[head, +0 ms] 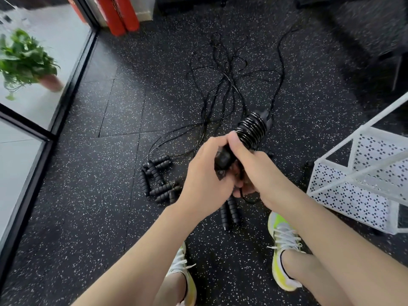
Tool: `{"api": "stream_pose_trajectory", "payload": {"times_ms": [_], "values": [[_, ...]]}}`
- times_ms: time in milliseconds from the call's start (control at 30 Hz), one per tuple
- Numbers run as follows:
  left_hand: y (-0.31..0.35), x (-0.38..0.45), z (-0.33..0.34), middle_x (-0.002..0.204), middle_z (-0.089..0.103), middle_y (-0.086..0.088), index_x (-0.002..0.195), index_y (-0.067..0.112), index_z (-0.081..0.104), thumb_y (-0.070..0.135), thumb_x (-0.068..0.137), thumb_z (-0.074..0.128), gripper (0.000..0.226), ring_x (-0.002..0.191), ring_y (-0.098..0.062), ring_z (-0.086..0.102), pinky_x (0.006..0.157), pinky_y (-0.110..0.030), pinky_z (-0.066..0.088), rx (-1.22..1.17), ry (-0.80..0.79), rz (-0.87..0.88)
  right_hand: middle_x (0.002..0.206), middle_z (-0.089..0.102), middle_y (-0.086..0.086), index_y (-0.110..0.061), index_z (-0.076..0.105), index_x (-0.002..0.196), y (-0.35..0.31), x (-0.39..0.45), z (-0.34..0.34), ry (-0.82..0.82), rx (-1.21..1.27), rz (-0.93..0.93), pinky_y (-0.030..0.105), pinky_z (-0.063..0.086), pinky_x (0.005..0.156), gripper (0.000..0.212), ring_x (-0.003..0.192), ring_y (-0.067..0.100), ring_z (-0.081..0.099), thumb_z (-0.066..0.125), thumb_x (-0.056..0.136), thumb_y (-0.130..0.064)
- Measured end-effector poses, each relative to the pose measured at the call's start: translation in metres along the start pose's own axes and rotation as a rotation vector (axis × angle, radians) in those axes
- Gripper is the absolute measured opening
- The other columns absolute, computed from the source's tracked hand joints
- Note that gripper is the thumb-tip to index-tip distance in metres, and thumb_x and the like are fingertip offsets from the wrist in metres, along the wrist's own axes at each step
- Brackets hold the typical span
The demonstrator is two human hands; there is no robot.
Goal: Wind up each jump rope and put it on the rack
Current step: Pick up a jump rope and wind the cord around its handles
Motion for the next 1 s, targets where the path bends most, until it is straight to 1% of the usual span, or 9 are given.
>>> {"api": "stream_pose_trajectory", "payload": {"times_ms": [167, 233, 367, 567, 633, 767, 833, 900, 1000], "values": [[-0.001, 0.002, 0.000, 0.098, 0.069, -0.005, 0.104, 0.026, 0.058, 0.018, 0.090, 0.066, 0.019, 0.094, -0.030, 0.064, 0.087, -0.053, 0.053, -0.380, -0.009, -0.081, 0.084, 0.057, 0.008, -0.013, 0.075, 0.101, -0.004, 0.005, -0.010, -0.052, 0.005, -0.025, 0.032, 0.052, 0.052, 0.066, 0.064, 0.016, 0.055, 0.066, 0.078, -0.074], [-0.006, 0.006, -0.002, 0.104, 0.072, -0.012, 0.110, 0.023, 0.055, 0.028, 0.087, 0.071, 0.029, 0.099, -0.032, 0.067, 0.095, -0.063, 0.050, -0.450, -0.036, -0.160, 0.082, 0.055, 0.007, -0.014, 0.075, 0.101, -0.006, 0.006, -0.013, -0.102, -0.001, -0.047, 0.031, 0.051, 0.052, 0.061, 0.059, 0.013, 0.051, 0.068, 0.080, -0.071], [-0.020, 0.009, -0.004, 0.115, 0.075, 0.002, 0.148, 0.037, 0.038, 0.040, 0.073, 0.081, 0.087, 0.114, -0.020, 0.069, 0.110, -0.048, 0.047, -0.350, -0.163, -0.328, 0.063, 0.060, -0.003, -0.016, 0.076, 0.089, -0.011, 0.003, -0.018, -0.195, -0.109, -0.029, 0.026, 0.046, 0.049, 0.041, 0.053, 0.012, 0.053, 0.063, 0.091, -0.055], [-0.013, 0.010, -0.011, 0.125, 0.063, 0.023, 0.152, 0.029, 0.046, 0.029, 0.082, 0.082, 0.079, 0.116, 0.007, 0.055, 0.101, -0.005, 0.037, 0.097, 0.023, -0.281, 0.067, 0.069, 0.004, -0.011, 0.073, 0.083, -0.012, 0.003, -0.018, -0.035, -0.272, -0.159, 0.019, 0.046, 0.050, 0.012, 0.056, 0.008, 0.060, 0.070, 0.094, -0.014], [-0.014, 0.011, -0.014, 0.128, 0.064, 0.022, 0.148, 0.030, 0.051, 0.028, 0.079, 0.083, 0.076, 0.117, 0.006, 0.056, 0.102, -0.008, 0.040, 0.091, 0.078, -0.262, 0.084, 0.075, 0.014, -0.008, 0.074, 0.092, -0.015, 0.001, -0.019, -0.059, -0.305, -0.210, 0.030, 0.058, 0.067, 0.003, 0.073, 0.015, 0.067, 0.071, 0.091, -0.008], [-0.017, 0.014, -0.024, 0.118, 0.068, 0.022, 0.134, 0.033, 0.058, 0.034, 0.069, 0.093, 0.074, 0.112, 0.006, 0.061, 0.098, -0.015, 0.044, 0.042, 0.128, -0.279, 0.102, 0.077, 0.007, -0.010, 0.070, 0.113, -0.025, -0.009, -0.019, -0.162, -0.397, -0.257, 0.040, 0.053, 0.102, 0.027, 0.098, 0.017, 0.073, 0.058, 0.095, 0.006], [-0.015, 0.014, -0.028, 0.104, 0.069, 0.027, 0.121, 0.043, 0.059, 0.032, 0.069, 0.092, 0.063, 0.100, 0.013, 0.062, 0.086, -0.006, 0.042, 0.052, 0.134, -0.300, 0.101, 0.077, -0.002, -0.015, 0.068, 0.120, -0.031, -0.011, -0.022, -0.067, -0.575, -0.347, 0.024, 0.052, 0.097, 0.030, 0.090, 0.002, 0.071, 0.048, 0.102, -0.001], [-0.014, 0.014, -0.030, 0.097, 0.068, 0.030, 0.115, 0.047, 0.057, 0.030, 0.070, 0.092, 0.059, 0.094, 0.017, 0.061, 0.079, -0.003, 0.041, 0.041, 0.141, -0.298, 0.089, 0.068, -0.016, -0.023, 0.064, 0.127, -0.035, -0.015, -0.022, 0.038, -0.711, -0.478, 0.001, 0.042, 0.073, 0.032, 0.075, -0.018, 0.062, 0.045, 0.106, -0.009], [-0.011, 0.011, -0.028, 0.108, 0.069, 0.026, 0.128, 0.036, 0.060, 0.033, 0.068, 0.093, 0.068, 0.100, 0.014, 0.061, 0.084, -0.004, 0.043, 0.020, 0.129, -0.293, 0.078, 0.068, -0.011, -0.015, 0.070, 0.122, -0.038, -0.018, -0.019, 0.091, -0.734, -0.627, 0.002, 0.046, 0.070, 0.028, 0.073, -0.007, 0.069, 0.053, 0.102, -0.003]]}}
Point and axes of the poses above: each hand's wrist, its own x-axis towards the middle knuckle, its own z-axis out of the palm, y = z × x, the point moved 4 cm from there along x, towards the middle knuckle
